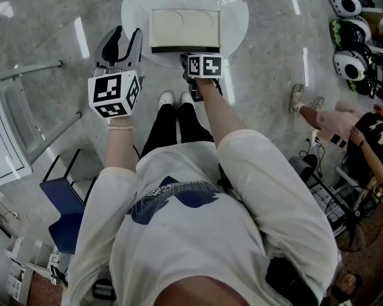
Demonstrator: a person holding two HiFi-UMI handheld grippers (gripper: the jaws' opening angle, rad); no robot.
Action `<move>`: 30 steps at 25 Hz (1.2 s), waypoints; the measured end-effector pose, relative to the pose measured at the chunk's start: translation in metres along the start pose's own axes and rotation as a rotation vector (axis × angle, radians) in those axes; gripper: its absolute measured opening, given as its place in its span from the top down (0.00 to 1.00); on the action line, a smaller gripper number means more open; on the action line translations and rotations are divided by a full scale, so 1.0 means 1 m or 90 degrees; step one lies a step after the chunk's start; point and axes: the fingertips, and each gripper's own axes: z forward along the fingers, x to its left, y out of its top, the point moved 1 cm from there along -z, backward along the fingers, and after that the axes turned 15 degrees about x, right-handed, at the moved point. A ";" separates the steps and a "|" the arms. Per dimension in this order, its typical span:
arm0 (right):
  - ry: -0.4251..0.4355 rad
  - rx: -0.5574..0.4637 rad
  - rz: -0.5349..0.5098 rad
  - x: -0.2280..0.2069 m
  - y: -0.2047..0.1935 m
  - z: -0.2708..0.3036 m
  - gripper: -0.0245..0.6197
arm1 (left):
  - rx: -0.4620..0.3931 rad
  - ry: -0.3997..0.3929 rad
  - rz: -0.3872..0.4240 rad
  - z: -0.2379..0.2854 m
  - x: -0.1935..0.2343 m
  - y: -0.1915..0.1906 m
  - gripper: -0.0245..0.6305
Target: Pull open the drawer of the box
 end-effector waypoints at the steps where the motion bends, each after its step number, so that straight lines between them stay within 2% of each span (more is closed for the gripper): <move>1: 0.000 0.001 0.001 0.000 -0.003 0.000 0.86 | 0.000 0.000 0.000 -0.001 0.000 0.000 0.72; 30: -0.001 0.004 -0.011 0.003 -0.045 -0.005 0.86 | -0.006 0.015 0.002 -0.028 -0.005 -0.012 0.72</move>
